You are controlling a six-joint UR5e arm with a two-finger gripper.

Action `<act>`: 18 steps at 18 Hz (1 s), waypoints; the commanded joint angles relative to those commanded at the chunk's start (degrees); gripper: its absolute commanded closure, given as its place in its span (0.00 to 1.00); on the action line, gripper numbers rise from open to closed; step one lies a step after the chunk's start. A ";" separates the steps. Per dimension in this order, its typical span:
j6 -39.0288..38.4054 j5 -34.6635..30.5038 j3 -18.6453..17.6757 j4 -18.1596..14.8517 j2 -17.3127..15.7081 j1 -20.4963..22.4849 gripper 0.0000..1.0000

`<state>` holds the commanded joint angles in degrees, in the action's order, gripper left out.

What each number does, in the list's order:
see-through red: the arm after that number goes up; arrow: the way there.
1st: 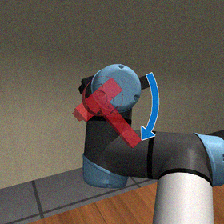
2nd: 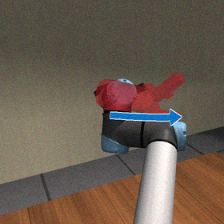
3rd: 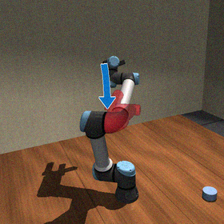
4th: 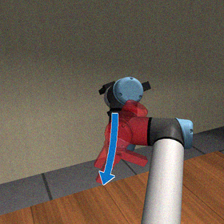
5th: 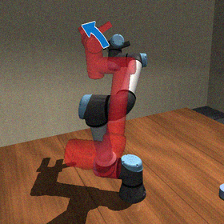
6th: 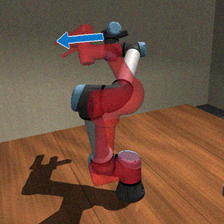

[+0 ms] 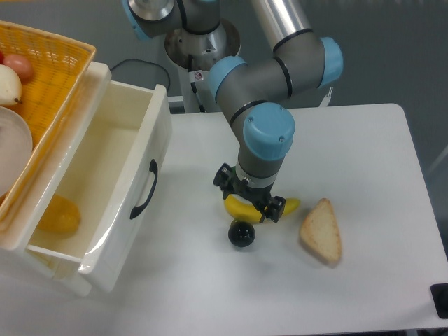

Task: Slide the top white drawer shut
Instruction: 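Move the gripper toward the front face of the open white drawer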

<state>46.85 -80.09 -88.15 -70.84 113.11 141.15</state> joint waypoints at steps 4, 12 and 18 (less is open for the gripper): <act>-0.36 2.04 -1.23 -0.09 0.00 -1.05 0.00; -3.09 2.22 -1.41 0.09 0.27 -2.99 0.00; -2.82 1.95 -1.23 1.23 -0.52 -4.22 0.00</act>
<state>44.03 -78.13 -89.38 -69.61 112.59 136.93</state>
